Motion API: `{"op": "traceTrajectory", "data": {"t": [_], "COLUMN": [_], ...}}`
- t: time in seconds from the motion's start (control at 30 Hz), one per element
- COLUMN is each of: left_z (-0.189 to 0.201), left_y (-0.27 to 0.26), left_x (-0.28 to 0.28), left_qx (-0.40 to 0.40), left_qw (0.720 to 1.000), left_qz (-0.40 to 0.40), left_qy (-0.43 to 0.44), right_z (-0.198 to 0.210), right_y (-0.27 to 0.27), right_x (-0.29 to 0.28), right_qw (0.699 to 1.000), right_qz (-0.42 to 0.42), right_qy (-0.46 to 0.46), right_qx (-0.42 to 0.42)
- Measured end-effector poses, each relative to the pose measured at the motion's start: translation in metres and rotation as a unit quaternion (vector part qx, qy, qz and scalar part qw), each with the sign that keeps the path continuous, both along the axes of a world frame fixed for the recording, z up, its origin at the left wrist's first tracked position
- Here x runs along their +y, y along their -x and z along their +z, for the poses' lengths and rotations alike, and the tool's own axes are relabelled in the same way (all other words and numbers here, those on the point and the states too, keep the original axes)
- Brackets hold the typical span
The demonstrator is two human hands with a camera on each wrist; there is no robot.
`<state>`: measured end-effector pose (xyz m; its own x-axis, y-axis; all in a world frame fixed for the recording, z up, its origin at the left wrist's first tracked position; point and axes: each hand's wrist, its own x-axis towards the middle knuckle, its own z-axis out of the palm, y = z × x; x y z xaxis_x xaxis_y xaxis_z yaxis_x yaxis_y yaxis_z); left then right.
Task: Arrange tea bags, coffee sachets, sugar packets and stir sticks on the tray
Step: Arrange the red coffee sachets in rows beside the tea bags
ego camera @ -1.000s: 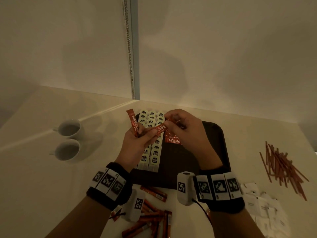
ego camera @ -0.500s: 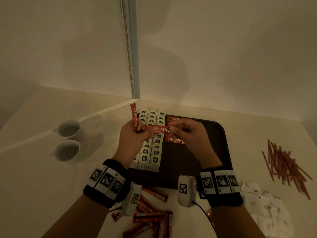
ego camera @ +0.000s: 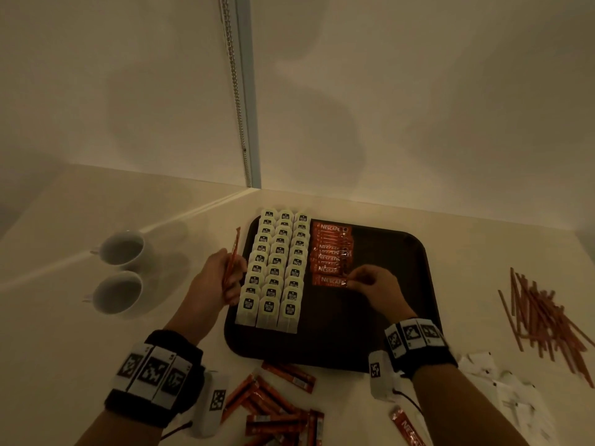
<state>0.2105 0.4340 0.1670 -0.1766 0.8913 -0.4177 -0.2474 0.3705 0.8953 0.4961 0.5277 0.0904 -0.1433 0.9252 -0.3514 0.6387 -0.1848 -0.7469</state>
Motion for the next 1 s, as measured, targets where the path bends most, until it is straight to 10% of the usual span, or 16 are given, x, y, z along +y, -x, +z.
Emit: {"op": "traceTrajectory", "data": {"t": [1.0], "left_z": [0.004], "left_y": [-0.009], "left_x": [0.004], "left_qx": [0.192], "left_qw": [0.98], "left_qz": [-0.02], "left_qy": [-0.041], "right_z": [-0.016], "right_y": [0.02], "right_x": [0.005], "right_qw": [0.993], "right_qz": [-0.104], "right_qy": [-0.058], "right_qx": [-0.01]}}
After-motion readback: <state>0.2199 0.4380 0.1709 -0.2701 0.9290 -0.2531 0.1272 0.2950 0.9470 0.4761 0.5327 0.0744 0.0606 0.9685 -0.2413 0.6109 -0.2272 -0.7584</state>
